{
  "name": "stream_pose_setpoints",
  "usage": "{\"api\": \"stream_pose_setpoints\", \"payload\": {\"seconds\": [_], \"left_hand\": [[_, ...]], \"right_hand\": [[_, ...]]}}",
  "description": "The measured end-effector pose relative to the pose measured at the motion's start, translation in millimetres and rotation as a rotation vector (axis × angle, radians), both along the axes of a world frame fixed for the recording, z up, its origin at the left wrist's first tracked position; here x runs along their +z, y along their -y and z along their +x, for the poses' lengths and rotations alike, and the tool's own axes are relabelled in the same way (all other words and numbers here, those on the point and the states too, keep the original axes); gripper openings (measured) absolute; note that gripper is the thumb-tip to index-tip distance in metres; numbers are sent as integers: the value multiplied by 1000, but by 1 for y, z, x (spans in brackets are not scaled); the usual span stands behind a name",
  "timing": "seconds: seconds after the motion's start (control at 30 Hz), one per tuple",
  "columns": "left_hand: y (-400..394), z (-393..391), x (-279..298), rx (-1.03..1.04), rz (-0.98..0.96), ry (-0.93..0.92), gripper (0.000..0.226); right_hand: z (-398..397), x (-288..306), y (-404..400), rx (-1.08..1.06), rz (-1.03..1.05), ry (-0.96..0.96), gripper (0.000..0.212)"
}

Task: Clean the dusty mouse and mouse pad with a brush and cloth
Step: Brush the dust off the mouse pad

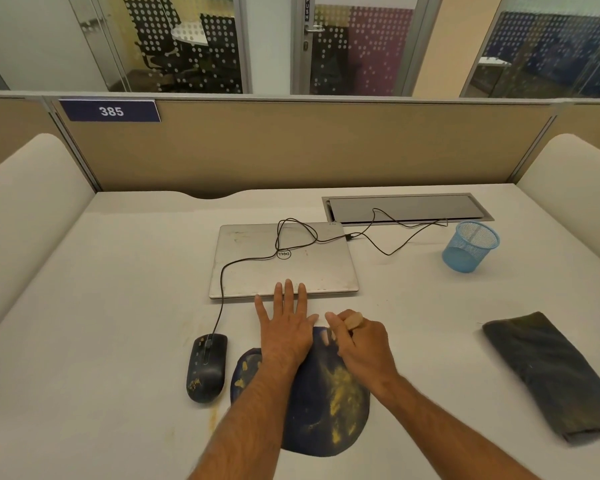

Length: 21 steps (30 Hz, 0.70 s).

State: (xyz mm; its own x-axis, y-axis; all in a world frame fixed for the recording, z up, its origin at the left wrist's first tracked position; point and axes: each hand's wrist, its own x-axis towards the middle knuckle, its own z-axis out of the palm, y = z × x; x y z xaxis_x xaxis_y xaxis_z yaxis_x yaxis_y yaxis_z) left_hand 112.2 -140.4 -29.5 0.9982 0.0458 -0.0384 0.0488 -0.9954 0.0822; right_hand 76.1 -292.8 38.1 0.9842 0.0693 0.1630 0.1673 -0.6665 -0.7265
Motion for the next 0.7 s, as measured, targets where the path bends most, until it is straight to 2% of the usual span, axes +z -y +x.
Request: {"api": "stream_pose_setpoints", "payload": {"seconds": [0.1,0.17,0.27,0.33,0.43,0.53,0.7], "left_hand": [[0,-1,0,1,1,5,64],[1,0,1,2,-3,4,63],[1,1,2,-1,-7,-1,64],[1,1,1,0,-6,-3,65],[0,0,0,0,-7,-4,65],[0,0,1,1,-15,-15,64],[0,1,0,1,-12,-20,65]], "right_hand": [[0,-4,0,39,-84,-143,41],[0,-2,0,5,-53,-179,46],[2,4,-1,-55,50,-92,45],[1,5,-2,-29,46,-42,40],[-1,-1,-3,32,-48,-156,42],[-2,-4,-2,-1,-35,-250,45],[-4,1,0,-29,81,-65,44]]}}
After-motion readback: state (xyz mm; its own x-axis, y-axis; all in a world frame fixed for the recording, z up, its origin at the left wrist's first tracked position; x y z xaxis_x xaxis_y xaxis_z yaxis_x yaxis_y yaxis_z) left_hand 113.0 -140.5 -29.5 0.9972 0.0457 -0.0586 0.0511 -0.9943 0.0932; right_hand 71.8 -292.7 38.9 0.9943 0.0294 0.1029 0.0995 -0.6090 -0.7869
